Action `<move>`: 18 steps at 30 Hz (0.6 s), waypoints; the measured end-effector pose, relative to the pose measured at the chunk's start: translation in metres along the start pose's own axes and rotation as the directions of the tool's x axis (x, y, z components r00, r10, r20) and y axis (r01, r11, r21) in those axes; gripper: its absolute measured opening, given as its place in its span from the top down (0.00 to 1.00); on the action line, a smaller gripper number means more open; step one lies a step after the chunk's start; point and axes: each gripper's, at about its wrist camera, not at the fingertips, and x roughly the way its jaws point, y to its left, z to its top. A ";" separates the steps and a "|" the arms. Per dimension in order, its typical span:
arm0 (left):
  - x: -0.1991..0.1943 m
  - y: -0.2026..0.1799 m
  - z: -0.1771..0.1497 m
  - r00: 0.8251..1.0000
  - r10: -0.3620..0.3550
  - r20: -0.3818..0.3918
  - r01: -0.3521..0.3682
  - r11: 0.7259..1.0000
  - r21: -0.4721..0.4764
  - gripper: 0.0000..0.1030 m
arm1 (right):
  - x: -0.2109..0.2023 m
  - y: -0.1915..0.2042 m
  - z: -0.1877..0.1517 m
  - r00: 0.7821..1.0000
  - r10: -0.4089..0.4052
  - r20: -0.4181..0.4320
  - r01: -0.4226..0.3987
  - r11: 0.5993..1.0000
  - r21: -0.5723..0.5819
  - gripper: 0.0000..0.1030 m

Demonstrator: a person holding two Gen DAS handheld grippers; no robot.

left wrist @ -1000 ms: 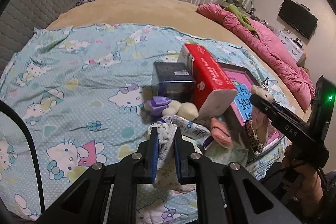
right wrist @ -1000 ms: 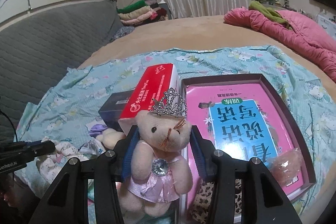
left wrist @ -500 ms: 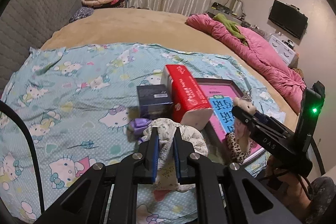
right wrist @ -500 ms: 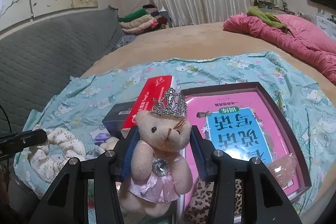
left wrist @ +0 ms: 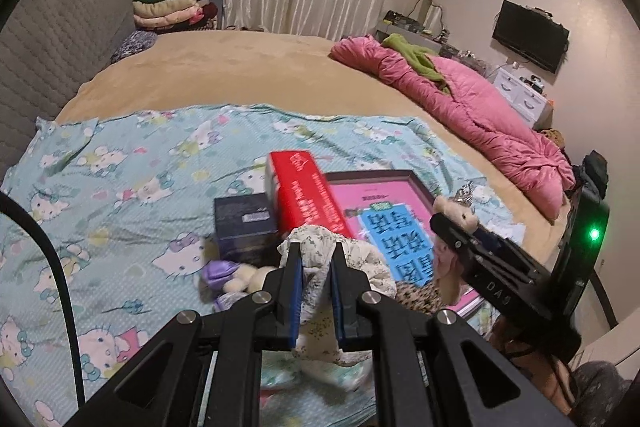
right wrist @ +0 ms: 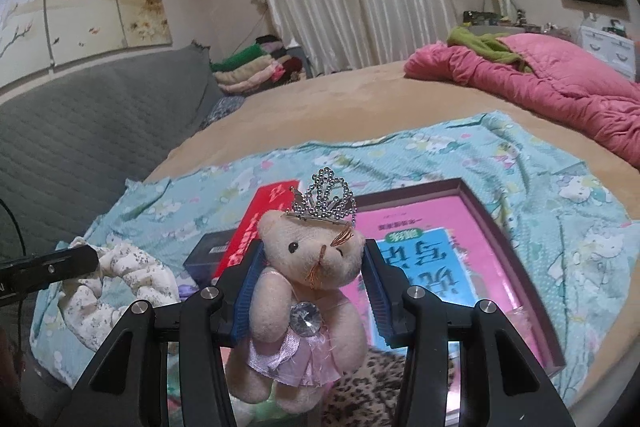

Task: Organize soft objects

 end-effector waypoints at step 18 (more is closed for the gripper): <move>0.045 -0.075 0.017 0.997 -0.071 -0.029 0.073 0.993 0.093 0.88 | -0.019 -0.061 0.015 0.995 -0.084 0.059 0.075 0.987 0.141 0.52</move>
